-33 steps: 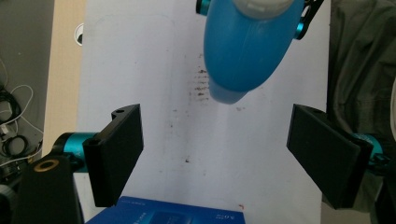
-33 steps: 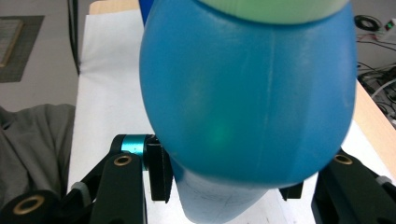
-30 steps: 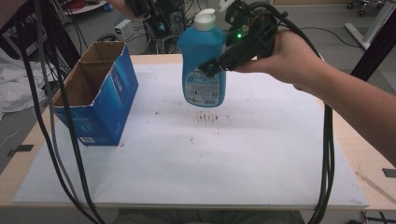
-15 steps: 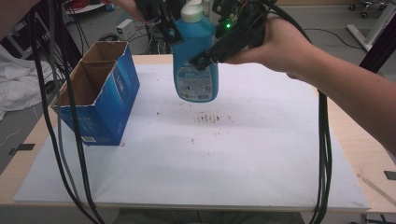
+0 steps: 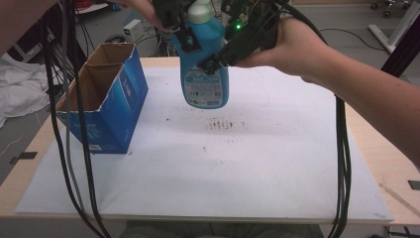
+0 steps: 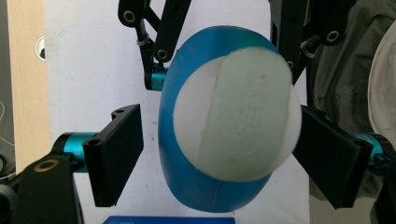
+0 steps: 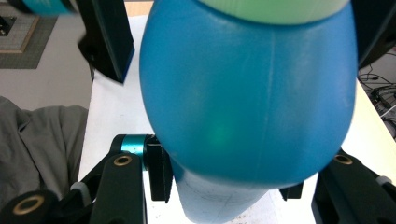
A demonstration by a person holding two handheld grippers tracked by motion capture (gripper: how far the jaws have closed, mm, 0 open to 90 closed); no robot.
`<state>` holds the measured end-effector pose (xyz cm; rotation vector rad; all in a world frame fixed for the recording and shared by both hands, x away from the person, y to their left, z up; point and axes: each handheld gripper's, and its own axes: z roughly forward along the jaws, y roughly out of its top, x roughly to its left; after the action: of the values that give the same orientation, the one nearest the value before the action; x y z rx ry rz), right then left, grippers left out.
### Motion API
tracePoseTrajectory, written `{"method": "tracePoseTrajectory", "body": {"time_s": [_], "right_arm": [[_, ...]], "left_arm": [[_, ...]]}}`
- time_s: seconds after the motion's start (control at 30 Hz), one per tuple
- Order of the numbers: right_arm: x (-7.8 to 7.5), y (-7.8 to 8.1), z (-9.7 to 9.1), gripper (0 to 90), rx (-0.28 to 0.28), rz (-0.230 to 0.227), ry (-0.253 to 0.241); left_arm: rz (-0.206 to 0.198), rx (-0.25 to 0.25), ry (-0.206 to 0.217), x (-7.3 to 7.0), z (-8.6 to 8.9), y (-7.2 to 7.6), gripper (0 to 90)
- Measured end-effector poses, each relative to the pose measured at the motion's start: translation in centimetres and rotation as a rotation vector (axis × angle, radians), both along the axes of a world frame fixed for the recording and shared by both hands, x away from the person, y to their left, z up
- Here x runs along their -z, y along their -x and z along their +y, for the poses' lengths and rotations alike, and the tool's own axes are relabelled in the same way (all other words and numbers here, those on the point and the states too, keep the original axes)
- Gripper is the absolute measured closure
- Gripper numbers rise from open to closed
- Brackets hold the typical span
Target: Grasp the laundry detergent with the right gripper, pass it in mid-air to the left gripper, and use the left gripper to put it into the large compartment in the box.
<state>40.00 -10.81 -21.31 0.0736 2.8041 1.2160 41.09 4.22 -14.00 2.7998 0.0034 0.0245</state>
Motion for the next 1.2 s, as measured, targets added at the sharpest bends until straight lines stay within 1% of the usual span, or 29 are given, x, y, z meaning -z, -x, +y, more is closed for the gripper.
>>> {"method": "tracePoseTrajectory", "body": {"time_s": [0.03,0.07,0.13,0.17,0.3,0.43,0.53,0.8,0.97,1.0,1.03,1.1,1.2], "right_arm": [[-0.02,-0.05,-0.03,48.7,-0.004,-0.004,-0.004],[-0.06,0.06,-0.11,48.7,0.007,0.009,-0.003],[-0.13,0.03,-0.20,48.7,0.005,0.008,-0.008],[-0.14,-0.04,-0.26,48.7,0.001,-0.005,-0.010],[-0.22,-0.11,-0.43,48.7,0.004,-0.002,-0.017],[-0.25,-0.15,-0.50,48.7,0.008,-0.002,-0.018],[-0.26,-0.18,-0.56,48.7,0.009,-0.003,-0.018],[-0.18,-0.25,-0.56,48.7,0.016,-0.004,-0.019],[-0.19,-0.24,-0.56,48.7,0.018,0.001,-0.022],[-0.18,-0.28,-0.56,48.6,0.014,-0.005,-0.020],[-0.19,-0.25,-0.54,48.7,0.017,0.003,-0.022],[-0.17,-0.29,-0.54,48.7,0.017,-0.001,-0.024],[-0.19,-0.28,-0.56,48.6,0.018,0.003,-0.027]], "left_arm": [[0.002,-0.001,0.005,0.01,-0.08,-0.05,18.8],[0.005,-0.001,0.005,0.01,-0.10,-0.08,18.8],[0.004,-0.003,0.005,0.04,-0.14,-0.13,18.8],[0.000,-0.005,0.003,0.08,-0.15,-0.15,18.8],[-0.005,-0.004,-0.003,0.15,-0.24,-0.21,18.9],[-0.005,-0.010,0.008,0.12,-0.30,-0.22,18.9],[-0.004,-0.009,-0.003,0.19,-0.32,-0.23,18.9],[0.000,-0.016,0.000,0.30,-0.29,-0.38,19.3],[0.002,-0.014,0.002,0.32,-0.31,-0.34,21.4],[0.002,-0.014,0.004,0.31,-0.31,-0.35,23.5],[-0.002,-0.014,0.001,0.27,-0.32,-0.37,23.6],[0.007,-0.018,0.004,0.29,-0.34,-0.35,23.6],[0.005,-0.018,-0.002,0.35,-0.39,-0.31,25.1]]}}
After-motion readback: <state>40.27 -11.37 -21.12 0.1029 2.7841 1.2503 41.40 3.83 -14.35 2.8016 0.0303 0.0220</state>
